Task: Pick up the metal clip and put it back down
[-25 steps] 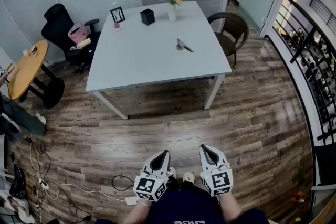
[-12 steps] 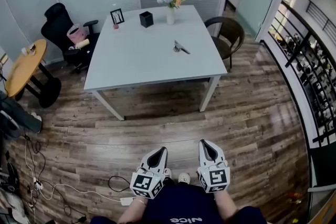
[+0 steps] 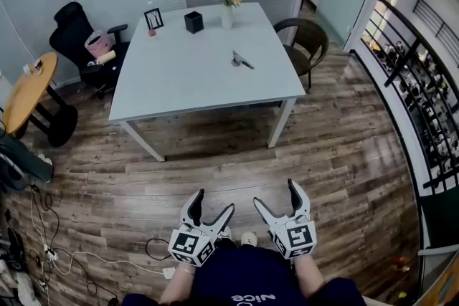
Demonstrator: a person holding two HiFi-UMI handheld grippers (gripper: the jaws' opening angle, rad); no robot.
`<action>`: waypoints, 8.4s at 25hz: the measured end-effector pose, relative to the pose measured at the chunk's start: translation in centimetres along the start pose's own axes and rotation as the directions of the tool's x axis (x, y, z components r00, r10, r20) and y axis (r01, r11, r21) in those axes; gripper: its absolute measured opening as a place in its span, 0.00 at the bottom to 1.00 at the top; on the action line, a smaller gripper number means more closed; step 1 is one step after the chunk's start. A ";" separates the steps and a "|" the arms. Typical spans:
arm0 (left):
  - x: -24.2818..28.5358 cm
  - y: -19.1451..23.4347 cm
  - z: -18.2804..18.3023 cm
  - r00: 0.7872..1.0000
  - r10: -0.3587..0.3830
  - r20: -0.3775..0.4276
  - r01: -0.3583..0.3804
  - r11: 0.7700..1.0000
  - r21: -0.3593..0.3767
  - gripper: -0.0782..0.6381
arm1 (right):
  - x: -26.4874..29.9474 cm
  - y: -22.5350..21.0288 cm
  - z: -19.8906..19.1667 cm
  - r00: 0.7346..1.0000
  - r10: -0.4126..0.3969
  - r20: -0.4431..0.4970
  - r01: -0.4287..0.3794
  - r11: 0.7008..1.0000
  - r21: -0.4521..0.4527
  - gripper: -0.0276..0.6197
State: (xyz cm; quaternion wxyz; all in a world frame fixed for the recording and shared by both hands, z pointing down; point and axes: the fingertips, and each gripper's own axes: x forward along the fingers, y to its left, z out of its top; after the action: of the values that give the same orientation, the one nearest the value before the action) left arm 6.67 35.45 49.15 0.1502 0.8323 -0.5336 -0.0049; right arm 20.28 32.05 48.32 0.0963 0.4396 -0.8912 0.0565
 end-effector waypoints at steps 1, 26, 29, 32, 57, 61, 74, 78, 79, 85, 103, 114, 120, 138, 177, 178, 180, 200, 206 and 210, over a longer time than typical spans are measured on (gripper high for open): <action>0.1 0.2 0.0 1.000 -0.002 -0.001 0.002 1.000 0.004 0.65 | 0.1 0.0 0.0 1.000 -0.003 -0.005 0.003 1.000 -0.003 0.73; 1.5 5.6 -0.9 0.989 -0.133 -0.069 0.129 0.990 -0.058 0.68 | 5.3 2.4 -2.2 0.995 -0.042 -0.090 0.043 0.999 0.011 0.71; 2.3 6.4 -0.9 0.990 -0.115 -0.077 0.112 0.993 -0.038 0.68 | 6.7 1.8 -2.1 0.996 -0.036 -0.087 0.037 0.999 0.008 0.71; 3.2 7.6 -0.6 0.995 -0.071 -0.073 0.068 0.997 -0.039 0.68 | 8.1 0.4 -1.7 0.996 -0.033 -0.084 0.033 0.999 0.006 0.71; 22.5 8.1 2.8 0.995 0.049 -0.087 -0.051 0.999 -0.017 0.68 | 21.4 -14.5 0.0 0.979 0.173 -0.105 -0.176 0.984 -0.025 0.71; 24.7 8.1 3.3 0.994 0.066 -0.085 -0.068 0.998 -0.013 0.68 | 22.5 -16.1 -0.4 0.974 0.185 -0.131 -0.192 0.980 -0.047 0.70; 26.5 9.7 2.6 0.991 0.049 -0.127 -0.054 0.998 -0.033 0.68 | 24.8 -16.8 -0.7 0.974 0.177 -0.139 -0.179 0.984 0.002 0.70; 27.2 11.4 2.6 0.991 0.024 -0.135 -0.030 0.999 -0.039 0.68 | 26.5 -16.5 -0.5 0.977 0.153 -0.146 -0.155 0.988 0.001 0.70; 27.4 12.0 2.8 0.991 0.020 -0.134 -0.025 0.999 -0.039 0.68 | 26.9 -16.4 -0.5 0.978 0.148 -0.149 -0.150 0.989 0.000 0.70; 28.8 16.5 4.7 0.993 -0.007 -0.117 0.003 0.999 -0.037 0.68 | 30.1 -15.9 1.6 0.989 0.101 -0.105 -0.101 0.995 0.003 0.68; 31.4 28.9 8.5 0.985 -0.111 -0.134 0.114 0.993 0.013 0.68 | 39.8 -12.6 3.1 0.986 -0.083 -0.141 0.080 0.996 -0.028 0.67; 32.1 30.8 9.6 0.990 -0.087 -0.112 0.087 0.996 -0.008 0.68 | 40.8 -13.3 3.7 0.977 -0.116 -0.177 0.103 0.991 -0.081 0.66; 33.3 30.7 9.7 0.991 -0.059 -0.123 0.057 0.998 -0.014 0.68 | 42.6 -16.1 4.9 0.975 -0.128 -0.180 0.108 0.987 -0.115 0.64; 36.0 32.6 11.9 0.991 0.092 -0.098 -0.090 0.996 0.026 0.68 | 55.7 -23.4 7.2 0.960 -0.031 -0.277 -0.046 0.963 -0.266 0.59; 32.8 36.9 11.5 0.885 0.451 -0.114 -0.454 0.891 -0.004 0.68 | 66.5 -29.6 -4.5 0.786 -0.104 -0.610 -0.054 0.971 -0.235 0.24; 32.7 36.8 11.3 0.886 0.450 -0.117 -0.454 0.891 -0.011 0.68 | 66.4 -29.6 -4.5 0.788 -0.098 -0.608 -0.055 0.972 -0.229 0.24; 32.6 36.5 11.1 0.887 0.446 -0.122 -0.451 0.892 -0.017 0.68 | 66.0 -29.5 -4.5 0.794 -0.085 -0.602 -0.058 0.975 -0.215 0.23; 33.7 34.5 11.3 0.922 0.378 -0.079 -0.381 0.924 -0.029 0.68 | 57.3 -24.8 8.4 0.969 0.050 -0.242 -0.068 0.995 -0.067 0.22; 34.4 33.9 11.2 0.932 0.356 -0.066 -0.358 0.933 -0.027 0.68 | 53.6 -23.0 9.9 0.982 0.066 -0.179 -0.070 0.997 -0.015 0.22; 34.9 33.6 11.9 0.938 0.344 -0.046 -0.345 0.939 -0.017 0.68 | 51.8 -21.6 10.4 0.982 0.095 -0.164 -0.101 0.994 -0.032 0.22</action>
State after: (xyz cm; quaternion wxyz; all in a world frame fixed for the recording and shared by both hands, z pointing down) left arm -10.12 -11.42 51.65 0.1703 0.7242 -0.6675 0.0324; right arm 5.35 -23.04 50.02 0.1746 0.3871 -0.9019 0.0788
